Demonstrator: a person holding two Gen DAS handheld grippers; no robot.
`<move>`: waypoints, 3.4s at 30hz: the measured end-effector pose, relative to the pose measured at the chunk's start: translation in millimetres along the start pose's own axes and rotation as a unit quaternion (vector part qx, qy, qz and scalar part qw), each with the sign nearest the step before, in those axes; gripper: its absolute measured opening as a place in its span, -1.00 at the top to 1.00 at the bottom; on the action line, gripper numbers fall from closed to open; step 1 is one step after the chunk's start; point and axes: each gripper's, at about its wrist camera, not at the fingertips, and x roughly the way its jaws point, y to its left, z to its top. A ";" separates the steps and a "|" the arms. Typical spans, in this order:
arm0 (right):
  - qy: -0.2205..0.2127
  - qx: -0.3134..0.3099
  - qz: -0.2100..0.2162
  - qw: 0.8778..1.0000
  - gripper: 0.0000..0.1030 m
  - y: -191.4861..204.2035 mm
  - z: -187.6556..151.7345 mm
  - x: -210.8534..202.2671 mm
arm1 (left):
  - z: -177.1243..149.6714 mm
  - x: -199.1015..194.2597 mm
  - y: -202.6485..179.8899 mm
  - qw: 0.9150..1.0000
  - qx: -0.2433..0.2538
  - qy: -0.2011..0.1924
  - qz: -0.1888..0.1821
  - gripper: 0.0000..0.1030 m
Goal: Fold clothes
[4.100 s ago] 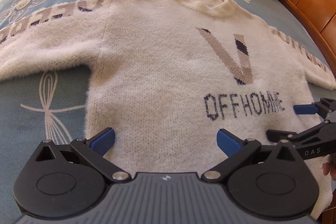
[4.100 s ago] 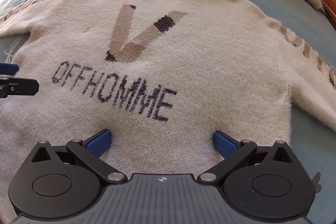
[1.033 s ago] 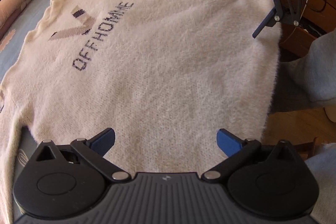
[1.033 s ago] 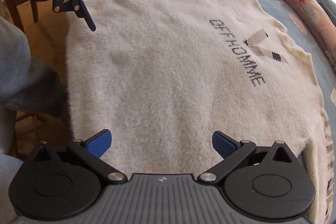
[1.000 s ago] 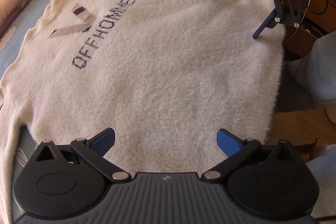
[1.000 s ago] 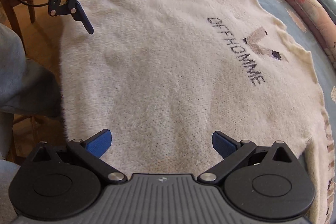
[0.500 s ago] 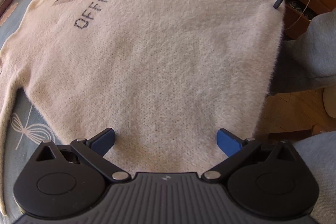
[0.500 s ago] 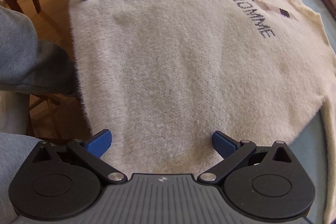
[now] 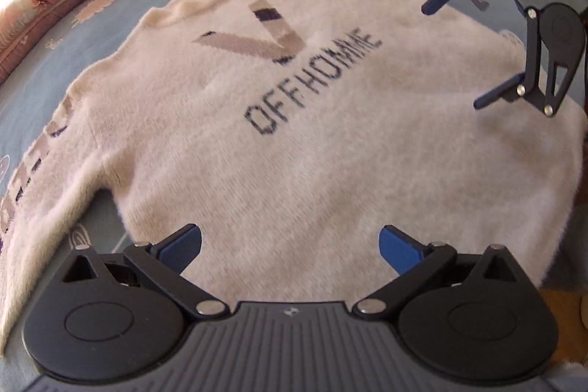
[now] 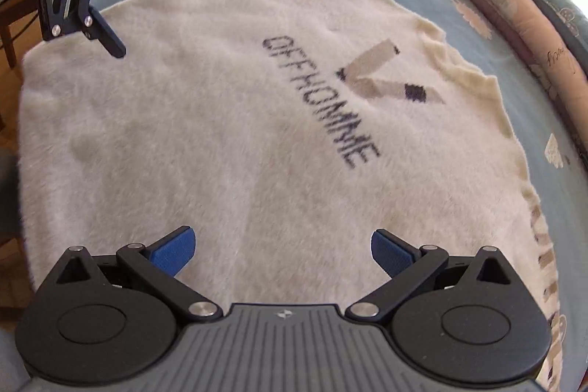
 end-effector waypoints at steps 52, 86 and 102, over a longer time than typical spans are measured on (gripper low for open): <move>0.088 0.260 0.027 0.961 -1.00 -23.1 -40.7 5.8 | 14.7 48.5 38.7 0.993 -0.116 -0.007 -0.026 -1.00; -0.005 0.434 -0.100 0.895 -1.00 -125.5 9.0 22.9 | 18.7 48.2 36.7 0.988 -0.154 -0.014 -0.004 -1.00; -0.032 0.487 -0.165 0.857 -1.00 -198.3 49.4 57.8 | 65.0 60.8 62.8 0.974 -0.217 -0.057 -0.027 -0.99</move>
